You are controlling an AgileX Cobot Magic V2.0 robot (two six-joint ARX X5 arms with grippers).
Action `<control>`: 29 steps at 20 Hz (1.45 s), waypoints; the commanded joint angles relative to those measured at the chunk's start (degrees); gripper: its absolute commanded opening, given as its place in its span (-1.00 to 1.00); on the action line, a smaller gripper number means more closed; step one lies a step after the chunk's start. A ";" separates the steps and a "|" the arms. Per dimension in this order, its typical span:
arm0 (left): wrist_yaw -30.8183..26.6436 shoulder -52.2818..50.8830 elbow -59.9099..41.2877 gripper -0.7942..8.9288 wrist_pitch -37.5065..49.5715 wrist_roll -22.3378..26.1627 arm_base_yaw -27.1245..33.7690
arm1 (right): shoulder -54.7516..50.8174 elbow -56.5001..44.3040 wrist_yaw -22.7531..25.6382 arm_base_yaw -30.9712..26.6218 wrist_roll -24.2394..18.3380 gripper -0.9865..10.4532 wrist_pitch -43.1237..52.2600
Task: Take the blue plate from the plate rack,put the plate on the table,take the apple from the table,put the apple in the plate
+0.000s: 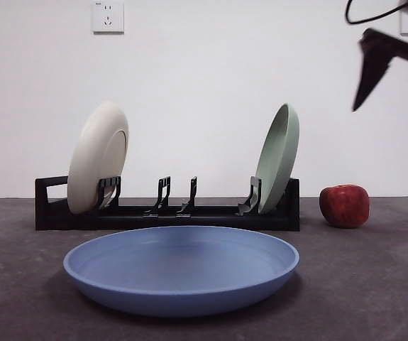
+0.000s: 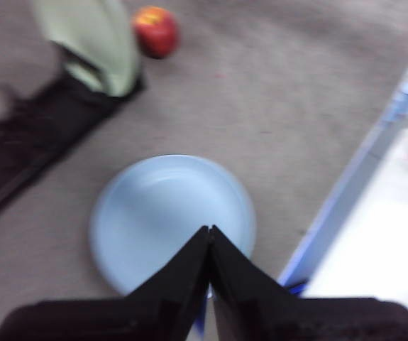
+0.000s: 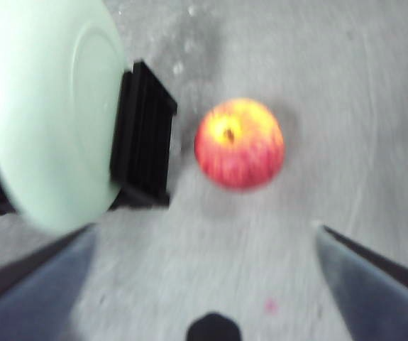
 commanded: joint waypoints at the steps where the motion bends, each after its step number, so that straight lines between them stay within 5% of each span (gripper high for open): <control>1: -6.27 -3.23 -0.63 -0.85 -4.66 0.48 0.04 | 5.62 3.80 -0.11 0.09 -5.92 0.24 0.44; 4: -11.80 -7.17 -0.63 -0.85 -11.52 -1.86 0.04 | 11.96 7.87 0.77 0.17 -10.82 0.24 0.92; 7: -13.20 -9.88 -0.63 -0.85 -16.24 -5.46 0.04 | 16.98 10.19 1.14 0.87 -11.15 0.40 2.49; 20: -14.12 -12.35 -0.63 -0.85 -16.74 -6.95 0.04 | 30.10 10.80 8.07 5.68 -12.33 0.37 11.13; 23: -14.16 -12.35 -0.63 -0.85 -16.74 -6.93 0.04 | 30.91 10.80 8.59 5.66 -12.37 0.04 10.03; 27: -14.12 -12.35 -0.63 -0.85 -16.74 -6.91 0.04 | 30.97 10.80 8.87 5.66 -11.78 -0.83 9.35; 29: -14.01 -12.35 -0.63 -0.85 -16.76 -6.88 0.02 | 30.64 10.80 10.12 5.66 -10.91 -0.83 9.29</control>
